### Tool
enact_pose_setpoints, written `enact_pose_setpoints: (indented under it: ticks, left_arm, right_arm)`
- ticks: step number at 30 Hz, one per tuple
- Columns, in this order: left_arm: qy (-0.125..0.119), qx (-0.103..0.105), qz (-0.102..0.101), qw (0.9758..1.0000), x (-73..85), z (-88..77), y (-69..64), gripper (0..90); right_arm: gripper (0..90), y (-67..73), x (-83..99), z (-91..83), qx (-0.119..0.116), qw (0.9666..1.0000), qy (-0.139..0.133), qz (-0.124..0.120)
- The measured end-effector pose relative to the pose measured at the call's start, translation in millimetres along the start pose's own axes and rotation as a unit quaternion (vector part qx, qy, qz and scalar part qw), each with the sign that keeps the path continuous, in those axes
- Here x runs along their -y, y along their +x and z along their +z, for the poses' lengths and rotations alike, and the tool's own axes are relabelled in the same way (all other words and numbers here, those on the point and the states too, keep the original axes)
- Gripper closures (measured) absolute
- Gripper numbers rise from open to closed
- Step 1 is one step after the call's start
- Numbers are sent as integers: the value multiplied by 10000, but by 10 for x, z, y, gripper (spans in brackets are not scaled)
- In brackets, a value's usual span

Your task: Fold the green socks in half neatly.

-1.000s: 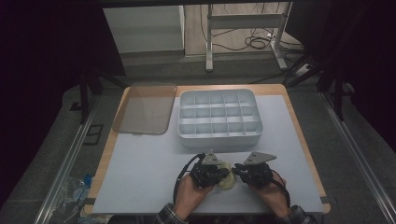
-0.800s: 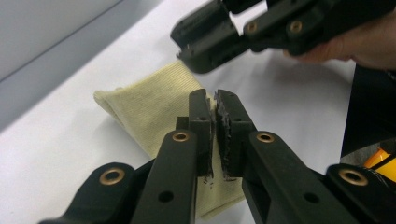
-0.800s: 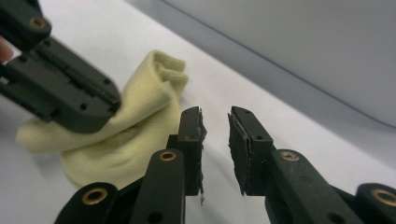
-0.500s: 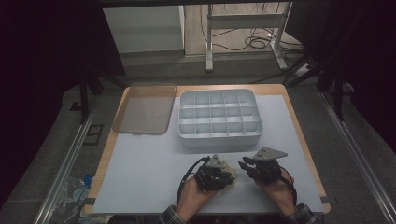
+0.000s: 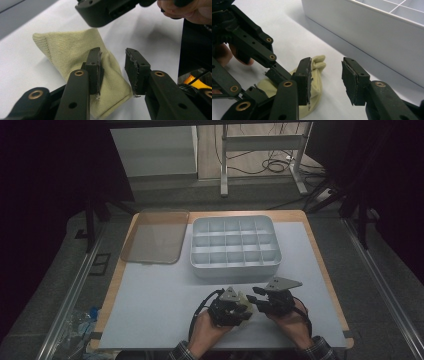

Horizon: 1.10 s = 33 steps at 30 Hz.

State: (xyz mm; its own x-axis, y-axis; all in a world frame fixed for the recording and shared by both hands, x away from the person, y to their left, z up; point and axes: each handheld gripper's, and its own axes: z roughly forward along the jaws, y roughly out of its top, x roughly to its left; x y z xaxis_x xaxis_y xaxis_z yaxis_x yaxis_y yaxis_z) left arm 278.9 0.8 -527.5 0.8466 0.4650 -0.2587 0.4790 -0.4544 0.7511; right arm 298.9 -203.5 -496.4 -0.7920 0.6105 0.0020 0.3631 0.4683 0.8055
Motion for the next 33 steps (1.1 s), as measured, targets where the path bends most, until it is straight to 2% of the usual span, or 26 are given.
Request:
enact_pose_setpoints:
  ticks: [9,13,18,19,20,23,26,28,31,33]
  left_arm:
    - [-47,-11,141,9999,-4,-10,-24,571]
    - [-53,-244,268,9993,-13,-74,-27,534]
    - [-123,-474,231,9985,-10,-182,28,517]
    - [-105,-553,255,9981,-8,-207,45,514]
    - [-73,-749,269,9968,2,-244,73,494]
    - [-45,-869,202,9960,22,-264,108,459]
    - [43,-1000,124,9949,72,-249,144,354]
    - [61,-1006,88,9949,99,-229,153,295]
    - [52,-996,44,9950,125,-194,152,266]
    - [100,-1031,101,9946,132,-171,143,237]
  right_arm:
    - [595,-27,76,123,26,9997,219,45]
    - [595,-31,95,142,48,9997,254,50]
    - [595,-33,101,141,58,9996,257,60]
    - [595,-32,101,141,60,9996,257,62]
    - [595,-31,101,140,65,9996,256,56]
    - [595,-30,103,141,71,9996,255,55]
    - [595,-32,107,138,72,9996,260,53]
    - [595,-32,109,138,64,9996,253,59]
    - [595,-30,111,141,67,9996,257,55]
    - [595,-28,117,147,81,9996,277,44]
